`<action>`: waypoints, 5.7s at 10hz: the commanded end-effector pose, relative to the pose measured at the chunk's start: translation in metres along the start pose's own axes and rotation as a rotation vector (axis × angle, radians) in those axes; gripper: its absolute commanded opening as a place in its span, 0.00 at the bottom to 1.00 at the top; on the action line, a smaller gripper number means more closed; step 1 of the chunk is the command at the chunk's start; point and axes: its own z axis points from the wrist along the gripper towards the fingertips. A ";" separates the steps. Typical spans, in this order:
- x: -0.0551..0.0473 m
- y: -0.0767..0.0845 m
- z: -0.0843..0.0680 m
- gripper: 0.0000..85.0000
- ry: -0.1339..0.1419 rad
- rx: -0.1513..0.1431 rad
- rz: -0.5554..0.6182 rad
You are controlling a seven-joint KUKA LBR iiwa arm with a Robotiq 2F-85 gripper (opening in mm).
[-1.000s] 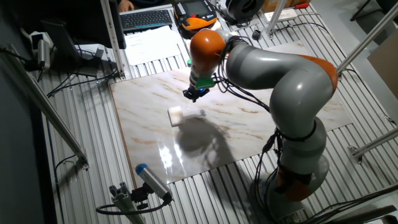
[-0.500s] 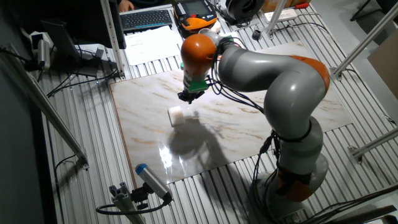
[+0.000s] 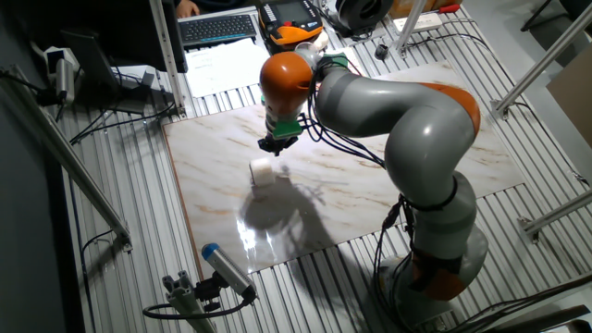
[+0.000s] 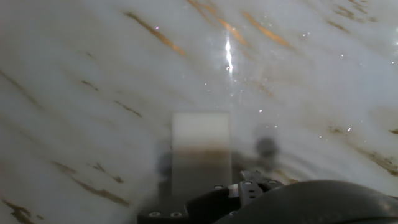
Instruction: Clean the tabletop with a sponge
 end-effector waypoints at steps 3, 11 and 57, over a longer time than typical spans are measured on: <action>0.000 0.004 0.009 0.00 -0.012 -0.008 -0.002; -0.002 0.018 0.017 0.00 -0.020 0.019 -0.003; -0.006 0.045 0.078 0.80 -0.143 0.029 0.105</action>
